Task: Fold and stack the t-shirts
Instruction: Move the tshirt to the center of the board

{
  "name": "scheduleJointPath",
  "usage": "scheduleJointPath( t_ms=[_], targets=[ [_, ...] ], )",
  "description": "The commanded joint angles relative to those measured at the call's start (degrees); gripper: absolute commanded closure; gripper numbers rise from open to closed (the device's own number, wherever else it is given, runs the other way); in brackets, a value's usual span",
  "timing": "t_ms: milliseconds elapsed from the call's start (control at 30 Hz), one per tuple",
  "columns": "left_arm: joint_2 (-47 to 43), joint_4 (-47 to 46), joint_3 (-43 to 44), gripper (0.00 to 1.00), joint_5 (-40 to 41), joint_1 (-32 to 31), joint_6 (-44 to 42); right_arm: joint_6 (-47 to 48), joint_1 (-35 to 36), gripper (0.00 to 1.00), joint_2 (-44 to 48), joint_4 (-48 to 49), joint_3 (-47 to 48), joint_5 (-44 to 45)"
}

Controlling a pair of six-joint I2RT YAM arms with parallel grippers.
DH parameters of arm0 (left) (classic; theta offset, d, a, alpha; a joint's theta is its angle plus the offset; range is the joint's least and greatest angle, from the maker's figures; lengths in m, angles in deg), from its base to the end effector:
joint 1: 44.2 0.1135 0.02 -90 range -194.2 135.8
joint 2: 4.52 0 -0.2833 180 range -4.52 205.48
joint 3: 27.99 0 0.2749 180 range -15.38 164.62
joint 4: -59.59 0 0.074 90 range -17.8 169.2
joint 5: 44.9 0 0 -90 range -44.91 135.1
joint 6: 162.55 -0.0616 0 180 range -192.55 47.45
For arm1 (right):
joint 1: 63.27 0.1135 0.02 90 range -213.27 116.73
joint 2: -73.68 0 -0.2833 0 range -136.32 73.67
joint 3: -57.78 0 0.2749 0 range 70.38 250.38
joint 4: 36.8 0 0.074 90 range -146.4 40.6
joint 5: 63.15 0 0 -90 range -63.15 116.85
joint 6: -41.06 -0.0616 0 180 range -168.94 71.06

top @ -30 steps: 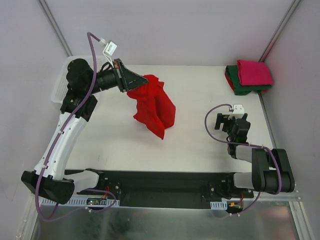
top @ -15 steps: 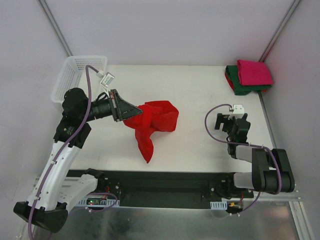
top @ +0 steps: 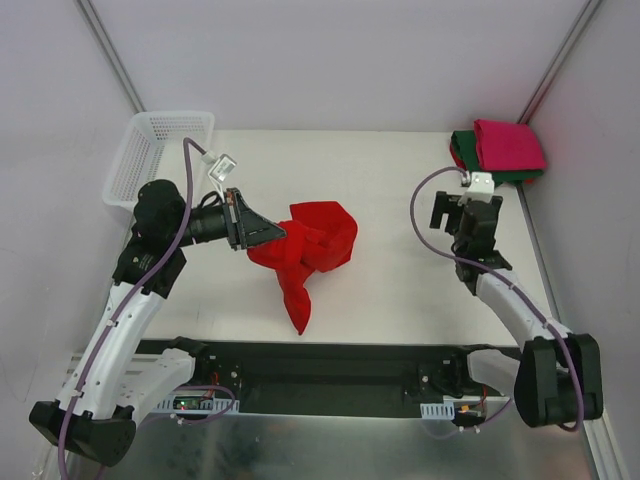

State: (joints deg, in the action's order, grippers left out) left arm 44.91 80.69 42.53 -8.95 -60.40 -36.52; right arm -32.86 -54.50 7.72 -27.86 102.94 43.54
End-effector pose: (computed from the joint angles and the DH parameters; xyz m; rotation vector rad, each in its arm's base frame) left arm 0.1804 -0.1044 0.4276 0.5204 1.6909 -1.4154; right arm 0.2910 0.0270 0.2473 -0.1750 1.7737 -0.3507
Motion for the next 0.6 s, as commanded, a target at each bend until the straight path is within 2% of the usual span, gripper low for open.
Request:
scheduleJointPath(
  t_ms=[0,167,200,300,467,567],
  targets=[
    [-1.4,-0.8,-0.4,1.00,-3.4,-0.7,-1.8,-10.0,1.4,0.04,5.0,-19.4,10.7,-2.4],
    [-1.5,0.1,-2.0,1.00,-7.2,-0.7,-2.5,-11.4,7.9,0.04,3.0,-34.2,19.7,-3.1],
    [-1.4,0.2,-2.9,1.00,-7.7,-0.7,-2.7,-12.5,10.4,0.04,2.4,-39.3,23.6,-8.5],
    [-1.0,0.2,-3.5,1.00,-8.2,-0.7,-3.2,-13.2,14.8,0.04,1.4,-44.0,27.3,-9.7],
    [-0.6,0.3,-2.9,1.00,-9.4,-0.7,-4.2,-14.0,20.7,0.04,5.2,-45.1,26.5,-12.9],
    [0.0,0.3,-2.3,1.00,-10.0,-0.7,-4.7,-19.2,21.1,0.04,8.9,-44.2,25.1,-14.5]
  ],
)
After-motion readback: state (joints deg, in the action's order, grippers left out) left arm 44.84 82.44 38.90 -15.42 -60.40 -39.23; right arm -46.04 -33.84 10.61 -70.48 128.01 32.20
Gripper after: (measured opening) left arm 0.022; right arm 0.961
